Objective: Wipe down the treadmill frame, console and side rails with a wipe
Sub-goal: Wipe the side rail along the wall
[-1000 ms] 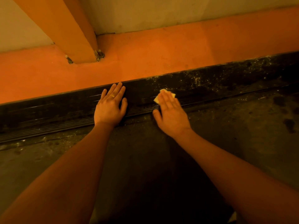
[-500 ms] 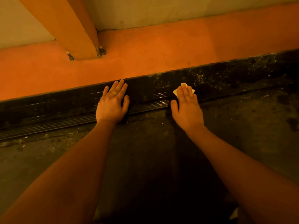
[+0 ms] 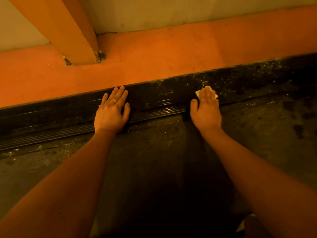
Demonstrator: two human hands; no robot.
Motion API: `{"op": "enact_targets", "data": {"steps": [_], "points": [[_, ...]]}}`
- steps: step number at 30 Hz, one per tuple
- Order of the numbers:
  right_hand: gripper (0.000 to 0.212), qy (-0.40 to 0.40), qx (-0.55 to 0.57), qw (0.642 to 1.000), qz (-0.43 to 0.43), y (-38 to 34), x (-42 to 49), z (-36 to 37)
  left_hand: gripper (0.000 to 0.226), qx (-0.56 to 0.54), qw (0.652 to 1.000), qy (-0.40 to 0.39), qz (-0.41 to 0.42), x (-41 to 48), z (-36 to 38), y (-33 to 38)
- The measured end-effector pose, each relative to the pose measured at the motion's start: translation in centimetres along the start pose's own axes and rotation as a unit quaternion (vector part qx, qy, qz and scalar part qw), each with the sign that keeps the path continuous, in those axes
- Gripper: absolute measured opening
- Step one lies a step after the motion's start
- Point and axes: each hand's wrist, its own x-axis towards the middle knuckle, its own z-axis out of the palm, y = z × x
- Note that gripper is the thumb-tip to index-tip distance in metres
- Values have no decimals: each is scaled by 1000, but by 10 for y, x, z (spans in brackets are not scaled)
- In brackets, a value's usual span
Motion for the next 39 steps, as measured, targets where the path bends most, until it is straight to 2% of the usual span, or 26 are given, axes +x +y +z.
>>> {"op": "enact_targets", "data": {"steps": [3, 8, 13, 15, 18, 21, 26, 28, 31, 34, 39], "points": [[68, -6, -9, 1000, 15, -7, 1, 0, 54, 3, 1000, 1, 4, 0, 1, -2], [67, -11, -7, 999, -31, -20, -12, 12, 54, -7, 1000, 5, 3, 0, 1, -2], [66, 1, 11, 999, 32, -10, 1, 4, 53, -4, 1000, 4, 2, 0, 1, -2], [68, 3, -6, 999, 33, -18, -9, 9, 54, -3, 1000, 4, 1, 0, 1, -2], [67, -15, -30, 998, -53, -51, -40, 24, 53, -2, 1000, 4, 3, 0, 2, -2], [66, -66, -26, 986, -154, -91, -57, 39, 54, 2, 1000, 8, 3, 1, 2, -2], [63, -97, -53, 968, -225, -101, -34, 37, 52, 0, 1000, 17, 8, 1, 2, -2], [59, -76, -28, 974, -214, -86, -26, 31, 52, 0, 1000, 14, 4, 1, 2, -2], [57, -44, -11, 988, -150, -62, -16, 22, 52, 0, 1000, 8, 2, 0, 2, -2], [58, -43, 6, 994, -105, -67, -16, 20, 52, -1, 1000, 5, 2, 0, 1, -1], [61, -78, -5, 980, -180, -90, -29, 29, 53, 4, 1000, 12, 0, 0, 1, 0]]}}
